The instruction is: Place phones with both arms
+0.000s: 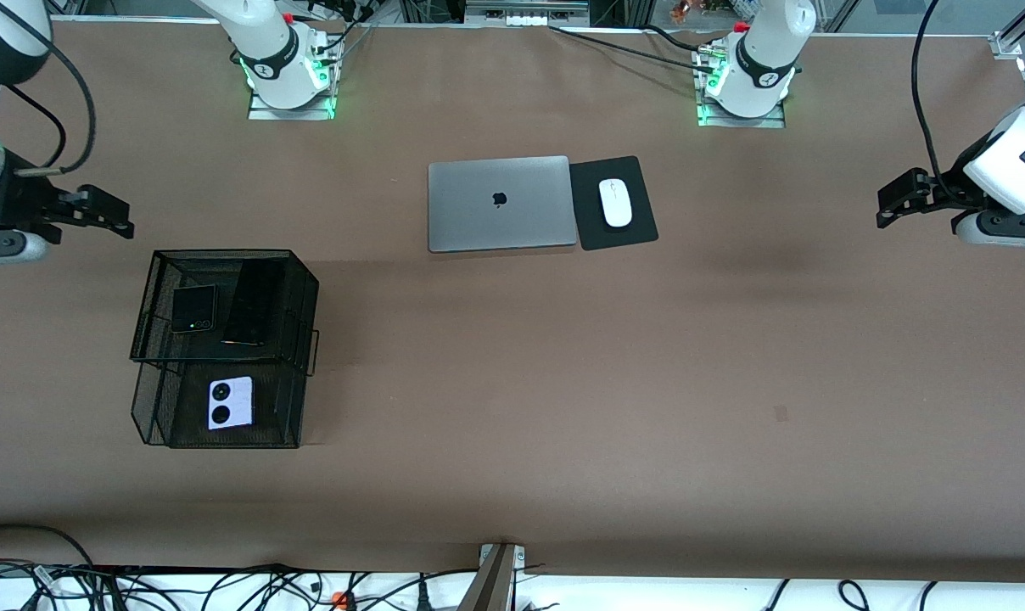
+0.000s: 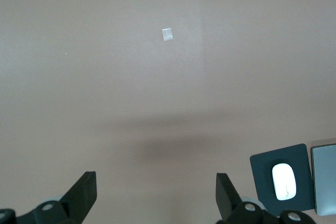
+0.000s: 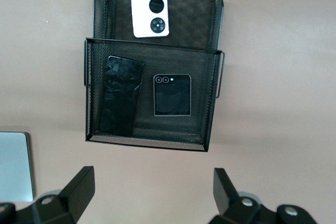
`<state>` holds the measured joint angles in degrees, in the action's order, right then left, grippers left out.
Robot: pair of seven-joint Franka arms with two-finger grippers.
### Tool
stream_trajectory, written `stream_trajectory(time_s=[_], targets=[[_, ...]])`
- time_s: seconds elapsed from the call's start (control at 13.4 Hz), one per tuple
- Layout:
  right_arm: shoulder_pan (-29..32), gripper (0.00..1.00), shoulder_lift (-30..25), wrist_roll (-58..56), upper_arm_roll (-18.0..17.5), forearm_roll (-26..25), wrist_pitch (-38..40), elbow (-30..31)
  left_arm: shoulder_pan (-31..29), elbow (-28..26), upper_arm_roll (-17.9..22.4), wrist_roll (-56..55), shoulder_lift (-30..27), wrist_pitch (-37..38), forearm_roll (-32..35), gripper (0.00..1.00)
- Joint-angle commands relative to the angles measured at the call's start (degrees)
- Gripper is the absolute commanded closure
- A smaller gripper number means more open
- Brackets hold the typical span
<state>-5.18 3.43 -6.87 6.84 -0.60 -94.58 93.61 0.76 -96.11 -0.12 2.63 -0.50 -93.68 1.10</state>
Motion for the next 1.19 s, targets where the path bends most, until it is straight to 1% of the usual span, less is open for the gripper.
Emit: stream_trajectory(time_s=[0.0, 0.07, 0.37, 1.12], targets=[[6.8, 0.0, -2.1, 0.7, -7.2, -1.6, 1.2, 1.0, 0.0, 0.1, -0.2, -0.6, -0.7, 0.9, 0.7, 0.0], [7.6, 0.0, -2.4, 0.7, -8.1, -1.6, 2.0, 0.8, 0.0, 0.1, -0.2, -0.6, -0.7, 0.9, 0.7, 0.0], [7.6, 0.0, -2.4, 2.6, -8.2, -1.7, 6.0, -2.1, 0.0, 0.1, -0.2, -0.6, -0.7, 0.9, 0.7, 0.0], [7.5, 0.0, -1.9, 5.4, -8.1, -0.6, 5.4, -2.0, 0.0, 0.1, -0.2, -0.6, -0.7, 0.9, 0.7, 0.0]])
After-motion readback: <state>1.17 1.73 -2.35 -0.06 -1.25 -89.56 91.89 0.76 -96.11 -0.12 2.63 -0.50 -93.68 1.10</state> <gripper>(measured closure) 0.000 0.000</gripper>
